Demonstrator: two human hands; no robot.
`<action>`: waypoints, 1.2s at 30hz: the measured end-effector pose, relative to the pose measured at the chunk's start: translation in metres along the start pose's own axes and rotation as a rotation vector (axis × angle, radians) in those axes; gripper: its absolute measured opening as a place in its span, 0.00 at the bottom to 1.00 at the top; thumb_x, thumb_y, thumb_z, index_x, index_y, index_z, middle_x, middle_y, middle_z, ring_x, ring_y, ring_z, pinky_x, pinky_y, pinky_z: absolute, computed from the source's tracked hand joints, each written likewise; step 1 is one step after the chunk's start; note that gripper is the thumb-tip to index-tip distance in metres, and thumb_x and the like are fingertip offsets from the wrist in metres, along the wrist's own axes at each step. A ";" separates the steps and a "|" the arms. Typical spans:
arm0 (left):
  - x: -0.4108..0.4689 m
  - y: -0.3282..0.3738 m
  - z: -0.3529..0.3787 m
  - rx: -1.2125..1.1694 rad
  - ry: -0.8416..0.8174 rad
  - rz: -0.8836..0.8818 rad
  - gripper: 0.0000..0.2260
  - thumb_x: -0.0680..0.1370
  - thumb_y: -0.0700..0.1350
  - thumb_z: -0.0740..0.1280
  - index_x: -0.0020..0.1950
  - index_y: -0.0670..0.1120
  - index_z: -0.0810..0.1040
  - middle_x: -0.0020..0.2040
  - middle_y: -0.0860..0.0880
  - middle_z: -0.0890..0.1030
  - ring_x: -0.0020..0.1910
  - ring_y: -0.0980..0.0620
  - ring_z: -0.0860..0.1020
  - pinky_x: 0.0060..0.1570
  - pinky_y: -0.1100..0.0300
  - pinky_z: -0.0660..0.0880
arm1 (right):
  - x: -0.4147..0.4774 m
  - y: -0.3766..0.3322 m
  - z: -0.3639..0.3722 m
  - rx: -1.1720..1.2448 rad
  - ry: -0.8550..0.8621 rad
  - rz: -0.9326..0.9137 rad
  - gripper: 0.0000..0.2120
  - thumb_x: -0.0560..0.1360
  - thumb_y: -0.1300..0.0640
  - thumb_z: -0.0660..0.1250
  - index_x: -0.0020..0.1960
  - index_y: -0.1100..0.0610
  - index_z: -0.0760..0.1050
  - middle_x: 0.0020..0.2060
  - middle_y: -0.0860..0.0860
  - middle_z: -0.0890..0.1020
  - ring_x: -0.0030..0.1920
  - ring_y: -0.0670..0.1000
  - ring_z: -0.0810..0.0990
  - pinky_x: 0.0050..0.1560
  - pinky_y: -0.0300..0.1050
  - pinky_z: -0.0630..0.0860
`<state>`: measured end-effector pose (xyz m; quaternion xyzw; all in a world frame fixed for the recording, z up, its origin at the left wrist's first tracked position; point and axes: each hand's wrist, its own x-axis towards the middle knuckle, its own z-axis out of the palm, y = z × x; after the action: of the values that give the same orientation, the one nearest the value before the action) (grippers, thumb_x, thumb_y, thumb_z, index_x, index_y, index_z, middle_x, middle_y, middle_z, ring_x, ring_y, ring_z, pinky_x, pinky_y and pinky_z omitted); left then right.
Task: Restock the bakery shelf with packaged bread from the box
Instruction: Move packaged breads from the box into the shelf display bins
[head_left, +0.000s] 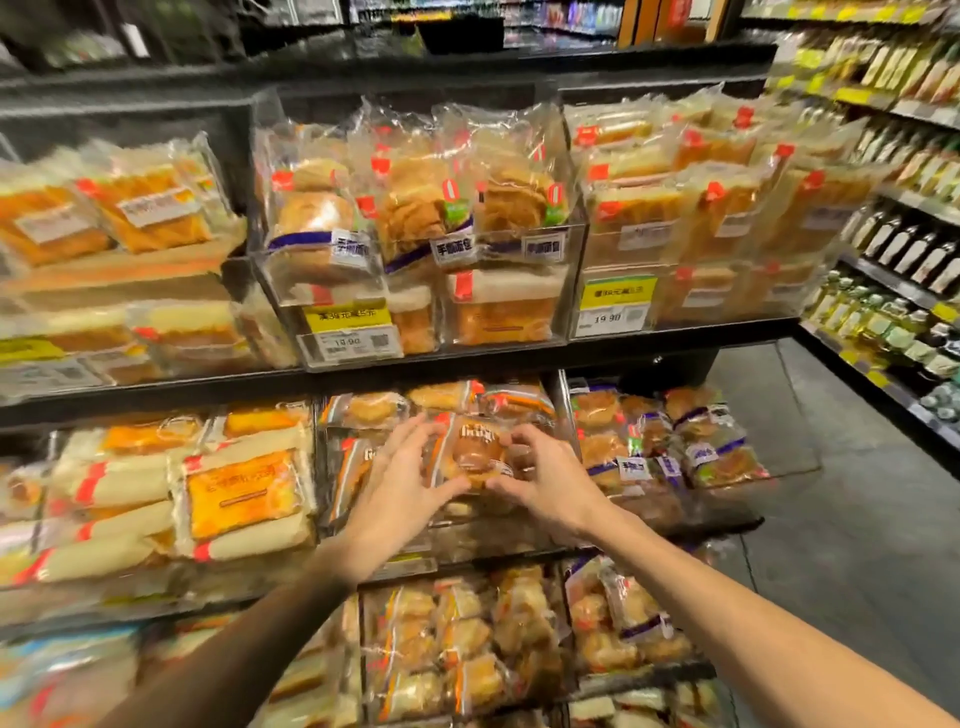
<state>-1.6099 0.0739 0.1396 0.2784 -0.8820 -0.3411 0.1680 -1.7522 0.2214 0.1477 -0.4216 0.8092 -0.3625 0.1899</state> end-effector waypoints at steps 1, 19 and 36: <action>0.000 0.000 -0.002 0.076 0.019 0.020 0.30 0.71 0.54 0.76 0.71 0.57 0.69 0.73 0.54 0.68 0.68 0.46 0.73 0.68 0.48 0.70 | 0.006 0.000 0.005 -0.016 -0.009 -0.015 0.24 0.72 0.50 0.76 0.64 0.55 0.72 0.58 0.52 0.81 0.58 0.53 0.80 0.60 0.50 0.77; -0.014 0.022 -0.036 0.564 0.000 0.084 0.24 0.79 0.62 0.62 0.72 0.53 0.70 0.69 0.49 0.74 0.69 0.49 0.67 0.67 0.48 0.66 | -0.004 -0.021 -0.011 -0.322 0.046 -0.206 0.28 0.76 0.42 0.67 0.70 0.56 0.70 0.65 0.55 0.71 0.67 0.56 0.69 0.66 0.51 0.69; -0.427 -0.100 -0.298 0.737 0.370 -0.558 0.09 0.76 0.50 0.70 0.54 0.49 0.80 0.49 0.48 0.82 0.48 0.44 0.80 0.43 0.52 0.78 | -0.151 -0.329 0.287 -0.366 -0.568 -1.075 0.23 0.66 0.54 0.77 0.58 0.59 0.78 0.50 0.60 0.79 0.47 0.65 0.81 0.44 0.52 0.74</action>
<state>-1.0902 0.1197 0.2362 0.6006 -0.7911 0.0167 0.1145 -1.3111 0.0974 0.2027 -0.8744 0.4514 -0.1372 0.1135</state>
